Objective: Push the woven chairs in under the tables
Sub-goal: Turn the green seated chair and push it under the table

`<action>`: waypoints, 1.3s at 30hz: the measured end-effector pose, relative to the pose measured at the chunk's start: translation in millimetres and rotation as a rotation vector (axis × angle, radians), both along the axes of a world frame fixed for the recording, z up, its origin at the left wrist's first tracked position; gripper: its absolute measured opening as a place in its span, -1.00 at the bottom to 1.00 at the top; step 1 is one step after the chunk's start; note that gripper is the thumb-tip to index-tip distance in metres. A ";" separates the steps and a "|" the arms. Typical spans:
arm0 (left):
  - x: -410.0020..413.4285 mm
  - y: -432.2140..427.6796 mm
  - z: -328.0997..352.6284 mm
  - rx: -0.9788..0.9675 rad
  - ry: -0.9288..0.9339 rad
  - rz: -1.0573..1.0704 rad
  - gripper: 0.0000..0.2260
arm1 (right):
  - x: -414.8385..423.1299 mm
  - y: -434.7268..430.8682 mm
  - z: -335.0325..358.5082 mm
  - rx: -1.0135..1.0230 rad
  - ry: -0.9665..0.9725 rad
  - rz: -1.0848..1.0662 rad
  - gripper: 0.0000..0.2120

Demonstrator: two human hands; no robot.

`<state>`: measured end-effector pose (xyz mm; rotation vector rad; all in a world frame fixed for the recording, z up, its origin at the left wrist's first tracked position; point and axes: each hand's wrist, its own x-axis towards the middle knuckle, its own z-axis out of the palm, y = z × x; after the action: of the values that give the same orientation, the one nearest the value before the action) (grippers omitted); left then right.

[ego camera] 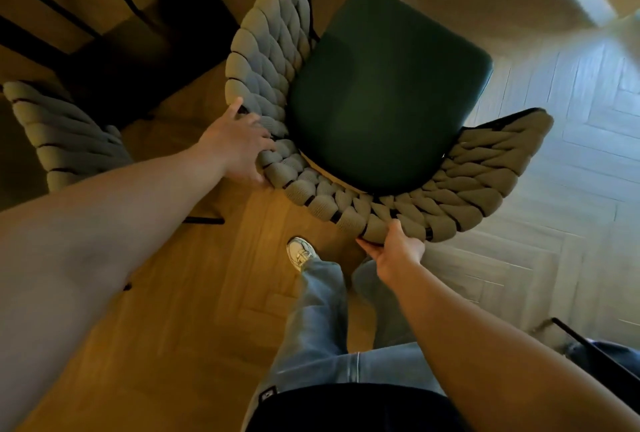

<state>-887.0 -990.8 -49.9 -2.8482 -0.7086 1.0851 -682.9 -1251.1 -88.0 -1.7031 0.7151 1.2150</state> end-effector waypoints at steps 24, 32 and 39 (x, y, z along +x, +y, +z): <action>-14.3 -101.5 -11.0 -0.020 -0.059 0.688 -0.05 | 97.9 67.0 7.8 -0.024 -0.164 0.453 -0.75; -11.4 -127.5 -6.6 -0.035 -0.083 0.889 -0.01 | 109.9 107.2 17.1 0.084 -0.153 0.682 -0.63; -18.4 -137.0 -0.2 -0.066 -0.177 0.992 -0.18 | 103.3 117.3 18.4 0.092 -0.197 0.719 -0.77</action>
<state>-905.4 -1127.8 -50.0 -2.6144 -2.2560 0.8604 -579.6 -1133.8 -69.7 -2.0373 -0.1000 1.4871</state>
